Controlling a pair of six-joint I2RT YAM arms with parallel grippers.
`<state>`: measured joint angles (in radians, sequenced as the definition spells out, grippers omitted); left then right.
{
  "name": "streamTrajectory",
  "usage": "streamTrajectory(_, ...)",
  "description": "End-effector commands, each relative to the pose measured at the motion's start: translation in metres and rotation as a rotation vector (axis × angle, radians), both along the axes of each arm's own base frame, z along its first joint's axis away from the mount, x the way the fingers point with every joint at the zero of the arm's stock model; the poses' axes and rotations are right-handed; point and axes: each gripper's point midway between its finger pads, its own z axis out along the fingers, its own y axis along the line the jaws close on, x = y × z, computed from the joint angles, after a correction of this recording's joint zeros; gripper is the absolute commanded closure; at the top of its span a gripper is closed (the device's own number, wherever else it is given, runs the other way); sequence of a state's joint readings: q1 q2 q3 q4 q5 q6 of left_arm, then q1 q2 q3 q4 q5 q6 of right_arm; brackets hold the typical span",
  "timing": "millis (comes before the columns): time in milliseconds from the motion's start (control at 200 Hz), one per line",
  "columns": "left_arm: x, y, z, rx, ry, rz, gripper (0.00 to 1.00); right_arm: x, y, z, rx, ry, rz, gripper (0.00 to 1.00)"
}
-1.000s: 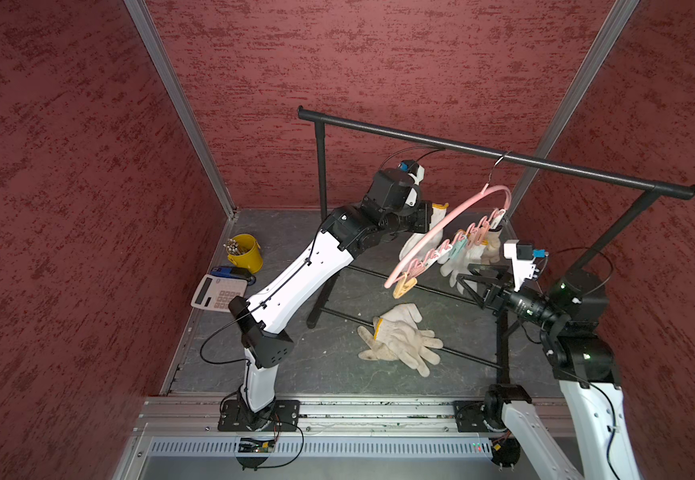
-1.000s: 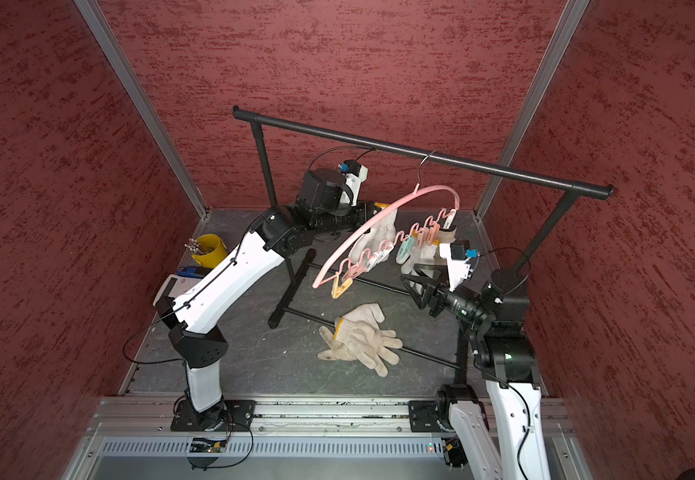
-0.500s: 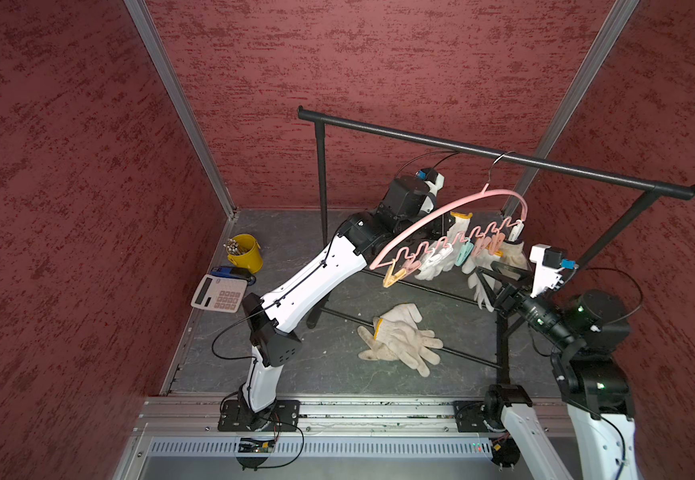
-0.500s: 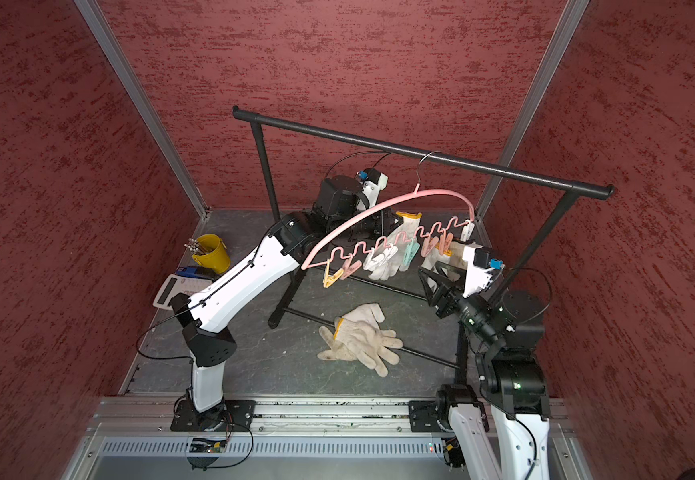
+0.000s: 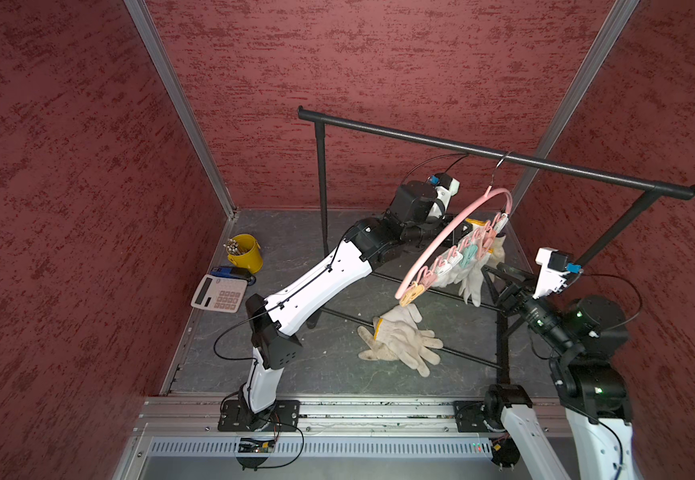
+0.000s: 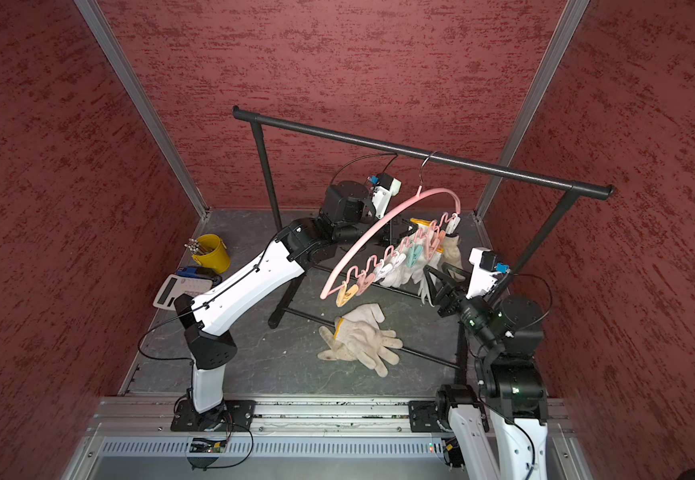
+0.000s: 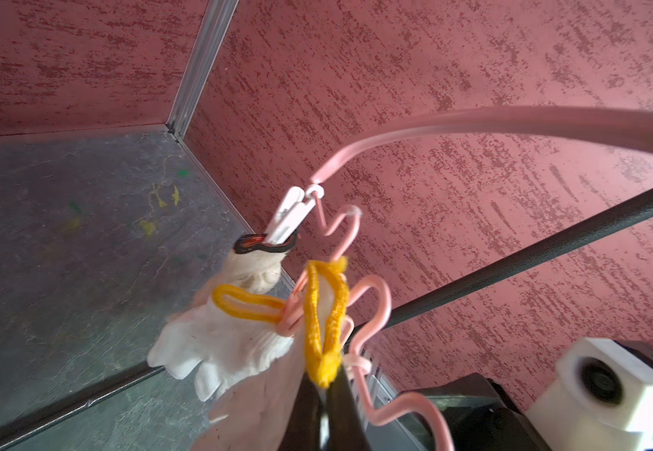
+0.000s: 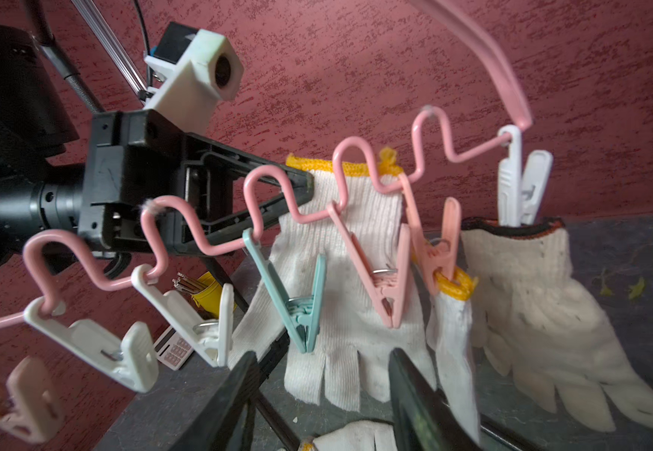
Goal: Clip the gloves onto a hanger to dry
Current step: Open the clamp at the hanger.
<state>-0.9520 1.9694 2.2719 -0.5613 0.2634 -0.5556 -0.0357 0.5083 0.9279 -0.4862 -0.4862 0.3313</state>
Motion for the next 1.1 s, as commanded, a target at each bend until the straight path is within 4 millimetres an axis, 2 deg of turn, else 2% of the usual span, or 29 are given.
streamTrajectory(0, -0.007, -0.006, 0.016, -0.062, -0.012, -0.033, 1.0, 0.007, -0.005, 0.005, 0.014, -0.032, -0.029, 0.47)
streamTrajectory(220, -0.01, -0.012, 0.012, -0.063, 0.0, -0.048, 1.0, 0.015, -0.005, 0.003, 0.017, -0.037, -0.025, 0.47)
streamTrajectory(531, -0.01, -0.015, 0.016, -0.076, -0.005, -0.051, 1.0, 0.03, -0.009, 0.005, 0.002, -0.053, -0.047, 0.47)
streamTrajectory(967, -0.008, -0.01, 0.013, -0.047, -0.014, -0.031, 1.0, 0.046, -0.015, 0.012, 0.026, -0.076, -0.084, 0.47)
streamTrajectory(1092, -0.008, -0.009, 0.012, -0.045, -0.017, -0.031, 1.0, 0.051, -0.018, 0.008, 0.024, -0.065, -0.099, 0.48)
